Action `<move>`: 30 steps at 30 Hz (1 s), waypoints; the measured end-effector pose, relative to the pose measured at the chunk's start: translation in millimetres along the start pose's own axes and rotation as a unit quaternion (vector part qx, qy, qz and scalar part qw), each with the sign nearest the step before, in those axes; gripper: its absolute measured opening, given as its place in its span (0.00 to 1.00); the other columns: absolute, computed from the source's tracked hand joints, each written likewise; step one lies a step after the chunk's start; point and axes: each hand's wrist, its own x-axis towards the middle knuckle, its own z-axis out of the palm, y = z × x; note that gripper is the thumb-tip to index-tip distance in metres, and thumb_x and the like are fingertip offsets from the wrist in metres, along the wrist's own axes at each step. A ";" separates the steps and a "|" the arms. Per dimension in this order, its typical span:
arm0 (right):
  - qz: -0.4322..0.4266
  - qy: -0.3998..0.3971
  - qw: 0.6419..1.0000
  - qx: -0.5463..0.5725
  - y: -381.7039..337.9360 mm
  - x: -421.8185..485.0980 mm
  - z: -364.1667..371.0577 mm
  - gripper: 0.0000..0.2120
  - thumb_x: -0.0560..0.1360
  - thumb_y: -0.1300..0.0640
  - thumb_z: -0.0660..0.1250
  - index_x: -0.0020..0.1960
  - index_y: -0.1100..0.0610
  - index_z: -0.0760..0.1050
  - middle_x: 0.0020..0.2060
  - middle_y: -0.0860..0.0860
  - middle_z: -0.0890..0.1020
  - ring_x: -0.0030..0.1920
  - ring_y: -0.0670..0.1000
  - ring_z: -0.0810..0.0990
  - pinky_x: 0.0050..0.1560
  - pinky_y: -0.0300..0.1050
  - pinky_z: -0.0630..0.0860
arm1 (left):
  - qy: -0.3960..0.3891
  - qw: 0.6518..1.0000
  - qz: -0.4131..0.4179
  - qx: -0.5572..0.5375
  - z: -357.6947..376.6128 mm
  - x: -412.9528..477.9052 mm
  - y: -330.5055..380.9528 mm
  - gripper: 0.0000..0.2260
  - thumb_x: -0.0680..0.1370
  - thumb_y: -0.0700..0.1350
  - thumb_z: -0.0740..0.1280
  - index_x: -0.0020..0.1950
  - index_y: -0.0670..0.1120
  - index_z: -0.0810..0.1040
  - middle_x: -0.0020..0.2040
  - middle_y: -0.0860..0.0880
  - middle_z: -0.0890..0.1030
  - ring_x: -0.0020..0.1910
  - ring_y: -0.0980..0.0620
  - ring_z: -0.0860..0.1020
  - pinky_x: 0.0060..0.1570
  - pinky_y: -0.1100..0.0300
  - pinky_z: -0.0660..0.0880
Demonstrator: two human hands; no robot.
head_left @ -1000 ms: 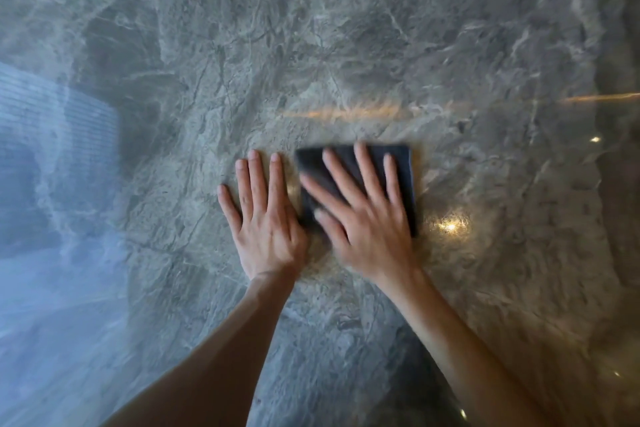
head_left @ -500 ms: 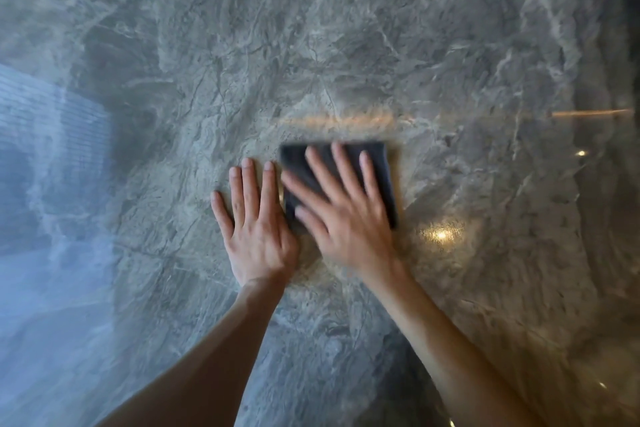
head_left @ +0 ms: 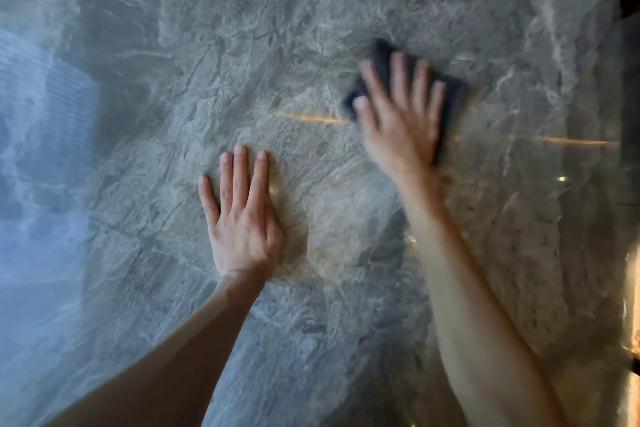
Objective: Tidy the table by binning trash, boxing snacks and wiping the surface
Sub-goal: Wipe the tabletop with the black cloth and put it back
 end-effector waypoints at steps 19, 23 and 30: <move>-0.145 0.022 0.987 0.067 -12.9 -25.7 3.5 0.22 0.82 0.41 0.49 0.74 0.40 0.64 0.76 0.47 0.66 0.78 0.55 0.59 0.76 0.60 0.55 | 0.049 0.993 -0.001 -0.105 -2.8 -0.1 0.8 0.31 0.79 0.43 0.53 0.80 0.52 0.44 0.80 0.53 0.53 0.79 0.59 0.47 0.78 0.45 0.44; -0.298 -0.031 0.945 0.134 -55.8 -99.6 10.9 0.19 0.82 0.42 0.53 0.70 0.41 0.70 0.74 0.45 0.69 0.77 0.51 0.61 0.77 0.57 0.54 | 0.046 0.902 -0.069 -0.425 -18.9 -1.4 -5.6 0.35 0.78 0.42 0.56 0.77 0.63 0.40 0.80 0.58 0.50 0.80 0.51 0.45 0.77 0.39 0.44; -0.371 -0.260 0.817 0.355 -154.4 -262.3 2.5 0.13 0.81 0.47 0.61 0.59 0.51 0.81 0.61 0.46 0.82 0.69 0.46 0.73 0.75 0.47 0.58 | 0.045 0.873 -0.009 -0.486 -107.9 -31.3 -49.6 0.33 0.80 0.47 0.58 0.79 0.57 0.42 0.80 0.61 0.52 0.79 0.53 0.57 0.72 0.41 0.58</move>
